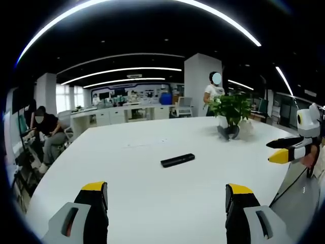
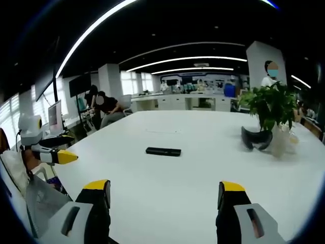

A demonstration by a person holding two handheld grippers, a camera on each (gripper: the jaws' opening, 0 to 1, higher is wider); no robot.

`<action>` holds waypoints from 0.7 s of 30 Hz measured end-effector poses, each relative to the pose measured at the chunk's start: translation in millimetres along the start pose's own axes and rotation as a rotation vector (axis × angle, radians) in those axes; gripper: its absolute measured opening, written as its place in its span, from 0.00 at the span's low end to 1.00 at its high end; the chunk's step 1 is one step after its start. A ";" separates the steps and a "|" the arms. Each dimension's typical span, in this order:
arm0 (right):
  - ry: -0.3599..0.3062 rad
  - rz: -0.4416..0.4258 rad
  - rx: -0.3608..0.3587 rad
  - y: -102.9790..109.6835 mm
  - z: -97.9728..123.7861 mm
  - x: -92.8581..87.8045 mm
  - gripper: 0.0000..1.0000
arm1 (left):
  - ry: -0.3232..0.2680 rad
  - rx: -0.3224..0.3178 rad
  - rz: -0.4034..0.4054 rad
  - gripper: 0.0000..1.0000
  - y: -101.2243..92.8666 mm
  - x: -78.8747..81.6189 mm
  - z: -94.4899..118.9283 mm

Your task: Press the specified remote control buttons in sequence, fully releasing each button before pressing the next.

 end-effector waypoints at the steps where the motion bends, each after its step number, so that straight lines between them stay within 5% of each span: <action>1: -0.002 0.001 0.001 0.3 -0.1 0.4 0.87 | 0.001 0.000 -0.001 0.99 0.0 0.0 -0.2; 21: -0.014 -0.007 0.012 -0.6 -1.1 1.5 0.82 | 0.043 -0.082 -0.112 0.99 -14.8 21.6 -38.1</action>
Point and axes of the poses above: the point that each gripper's makers call its tool centre point, and the gripper's own axes: z roughly backward along the fingers, y roughly to its left, x roughly out of its top, the point moved 2 cm from there along z, roughly backward along the fingers, and after that the axes turned 9 degrees about z, right-handed, at the moved point
